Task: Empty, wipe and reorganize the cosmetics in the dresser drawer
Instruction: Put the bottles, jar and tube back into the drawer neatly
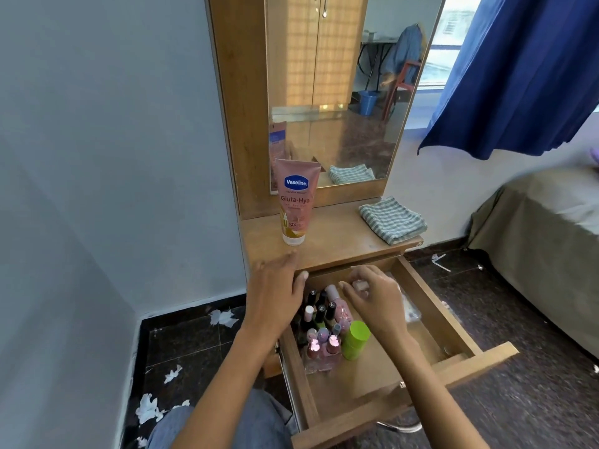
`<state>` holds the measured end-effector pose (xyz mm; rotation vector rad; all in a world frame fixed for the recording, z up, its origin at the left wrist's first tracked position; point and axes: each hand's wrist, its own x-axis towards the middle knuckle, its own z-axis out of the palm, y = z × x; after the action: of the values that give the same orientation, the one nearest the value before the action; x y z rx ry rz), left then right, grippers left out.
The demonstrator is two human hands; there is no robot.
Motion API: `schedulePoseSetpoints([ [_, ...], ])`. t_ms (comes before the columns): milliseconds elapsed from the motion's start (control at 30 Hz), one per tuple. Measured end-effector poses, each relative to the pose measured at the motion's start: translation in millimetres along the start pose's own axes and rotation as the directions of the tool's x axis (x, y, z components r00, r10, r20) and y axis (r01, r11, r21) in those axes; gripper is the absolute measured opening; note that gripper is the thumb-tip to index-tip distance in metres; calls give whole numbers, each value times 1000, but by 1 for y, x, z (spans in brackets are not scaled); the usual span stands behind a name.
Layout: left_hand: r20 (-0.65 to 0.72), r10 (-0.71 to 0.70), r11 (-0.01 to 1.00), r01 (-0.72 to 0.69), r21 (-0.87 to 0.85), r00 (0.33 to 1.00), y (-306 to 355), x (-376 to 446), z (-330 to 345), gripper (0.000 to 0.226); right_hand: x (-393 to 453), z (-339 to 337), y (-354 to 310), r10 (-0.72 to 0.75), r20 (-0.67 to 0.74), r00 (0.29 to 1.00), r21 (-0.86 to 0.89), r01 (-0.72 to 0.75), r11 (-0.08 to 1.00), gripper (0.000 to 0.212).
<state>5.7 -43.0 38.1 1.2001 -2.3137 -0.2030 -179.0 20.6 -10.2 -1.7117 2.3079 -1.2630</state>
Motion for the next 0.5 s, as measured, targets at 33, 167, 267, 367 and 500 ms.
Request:
schedulePoseSetpoints([
  [33,-99,30,1000,-30,-4,995,1,7,-6,41,2,2,-7,-6,-9,1000,28,6,1000,12],
  [167,-389,131,991,-115,63,912,4,50,-24,42,14,8,-27,-20,-14,1000,80,21,997,9],
  [267,-374,217,972,-165,167,902,5,83,-34,46,22,10,-34,-26,-50,998,114,32,993,7],
  [367,-263,233,951,-162,263,936,-1,105,-36,52,28,8,-37,-20,-84,996,133,31,991,4],
  [500,-306,256,950,-179,256,917,-6,113,-38,44,34,2,-35,-27,-105,994,139,41,989,4],
])
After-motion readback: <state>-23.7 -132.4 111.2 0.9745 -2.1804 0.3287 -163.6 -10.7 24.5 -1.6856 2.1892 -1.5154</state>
